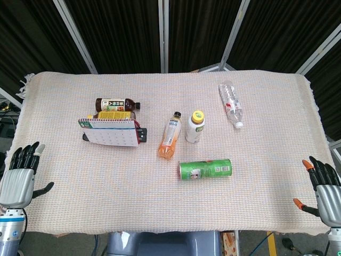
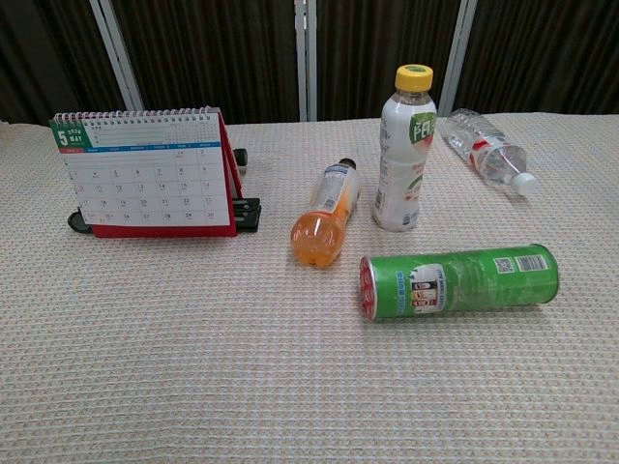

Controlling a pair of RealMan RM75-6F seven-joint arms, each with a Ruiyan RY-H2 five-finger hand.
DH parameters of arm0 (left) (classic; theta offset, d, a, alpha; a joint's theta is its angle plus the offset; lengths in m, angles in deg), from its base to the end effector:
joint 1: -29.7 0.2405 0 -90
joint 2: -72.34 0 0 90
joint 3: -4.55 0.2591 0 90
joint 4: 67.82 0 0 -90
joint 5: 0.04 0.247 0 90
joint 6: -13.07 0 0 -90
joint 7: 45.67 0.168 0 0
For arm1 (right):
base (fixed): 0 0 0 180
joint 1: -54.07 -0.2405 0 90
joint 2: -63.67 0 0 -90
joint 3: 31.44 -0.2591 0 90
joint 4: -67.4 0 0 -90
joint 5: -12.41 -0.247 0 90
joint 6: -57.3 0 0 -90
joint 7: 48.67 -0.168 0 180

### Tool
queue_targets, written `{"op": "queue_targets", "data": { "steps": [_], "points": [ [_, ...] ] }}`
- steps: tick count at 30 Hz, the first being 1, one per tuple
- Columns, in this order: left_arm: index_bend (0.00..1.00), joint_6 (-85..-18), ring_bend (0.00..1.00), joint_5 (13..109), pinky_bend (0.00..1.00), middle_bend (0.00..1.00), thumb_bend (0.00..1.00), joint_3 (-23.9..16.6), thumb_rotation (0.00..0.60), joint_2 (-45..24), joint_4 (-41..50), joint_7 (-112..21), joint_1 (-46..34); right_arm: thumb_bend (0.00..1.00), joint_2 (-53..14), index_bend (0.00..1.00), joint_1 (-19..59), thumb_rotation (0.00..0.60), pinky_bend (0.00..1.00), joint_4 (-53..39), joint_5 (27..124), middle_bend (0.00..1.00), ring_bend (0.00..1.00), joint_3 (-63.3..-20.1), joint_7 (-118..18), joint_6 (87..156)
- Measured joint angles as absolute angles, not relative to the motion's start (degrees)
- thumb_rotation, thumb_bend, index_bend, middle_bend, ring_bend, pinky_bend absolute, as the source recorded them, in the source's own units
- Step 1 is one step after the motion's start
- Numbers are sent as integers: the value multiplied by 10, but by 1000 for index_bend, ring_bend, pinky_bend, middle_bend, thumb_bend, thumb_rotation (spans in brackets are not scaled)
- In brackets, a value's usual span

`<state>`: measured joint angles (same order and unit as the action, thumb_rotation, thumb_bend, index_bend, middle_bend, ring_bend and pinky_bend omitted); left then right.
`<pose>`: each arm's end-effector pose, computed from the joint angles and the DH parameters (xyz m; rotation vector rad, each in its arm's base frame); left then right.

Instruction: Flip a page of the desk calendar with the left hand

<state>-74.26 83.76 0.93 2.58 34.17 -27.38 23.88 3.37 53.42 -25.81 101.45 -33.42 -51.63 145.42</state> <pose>-0.2738 0.2113 0.0909 -1.3718 -0.8455 -0.8835 -0.3352 -0.1803 0.1493 1.3682 -0.8982 0.9039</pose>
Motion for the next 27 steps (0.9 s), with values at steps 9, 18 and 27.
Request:
{"op": "queue_targets", "data": {
  "steps": [9, 18, 27],
  "points": [
    [0, -735, 0, 829, 0, 0, 46, 8, 600, 26, 341, -276, 237, 0, 40, 0, 535, 600, 0, -260, 1008, 0, 0, -338, -531, 1454],
    [0, -725, 0, 819, 0, 0, 82, 5, 600, 24, 341, -277, 233, 0, 43, 3, 534, 600, 0, -263, 1005, 0, 0, -338, -532, 1450],
    [0, -738, 434, 783, 426, 435, 503, -28, 600, -9, 332, -278, 228, 0, 45, 3, 534, 600, 0, -262, 1001, 0, 0, -340, -541, 1450]
  ]
}}
